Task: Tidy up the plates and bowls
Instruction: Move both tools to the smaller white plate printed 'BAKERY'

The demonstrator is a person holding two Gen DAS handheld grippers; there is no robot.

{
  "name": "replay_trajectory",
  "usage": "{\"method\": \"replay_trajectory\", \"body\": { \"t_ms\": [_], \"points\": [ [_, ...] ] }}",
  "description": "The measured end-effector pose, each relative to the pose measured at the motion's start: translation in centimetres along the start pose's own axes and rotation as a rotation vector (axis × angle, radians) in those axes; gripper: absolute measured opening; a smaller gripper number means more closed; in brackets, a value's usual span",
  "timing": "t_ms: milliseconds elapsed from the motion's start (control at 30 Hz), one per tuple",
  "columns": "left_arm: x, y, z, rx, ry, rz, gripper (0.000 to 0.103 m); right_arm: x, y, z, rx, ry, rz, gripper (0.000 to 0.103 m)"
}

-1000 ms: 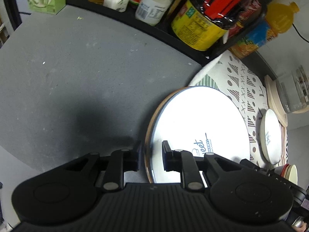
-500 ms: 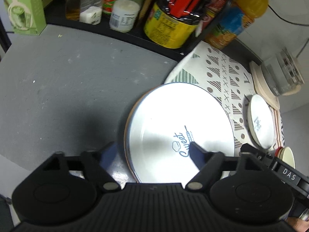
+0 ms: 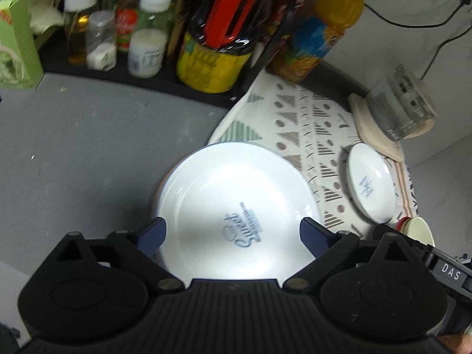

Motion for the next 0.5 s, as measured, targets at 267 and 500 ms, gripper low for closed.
{"method": "replay_trajectory", "body": {
  "t_ms": [267,500],
  "points": [
    [0.8,3.1,-0.2,0.025,-0.003,0.043,0.102,-0.4,2.5,-1.3,0.019,0.021,-0.009,0.103],
    [1.7,6.0,-0.4,0.035,0.004,0.073,0.102,-0.1,5.1,-2.9,0.049,0.034,-0.019,0.103]
  ]
}}
Point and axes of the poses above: each gripper's, at about its wrist camera, not at the fingertips, and x roughly the way its jaws point, y to its right, z to its underside, the point moved 6 cm from there along x, roughly the way its jaws point, and after that the axes turned 11 degrees about -x, right-handed, at the moved point
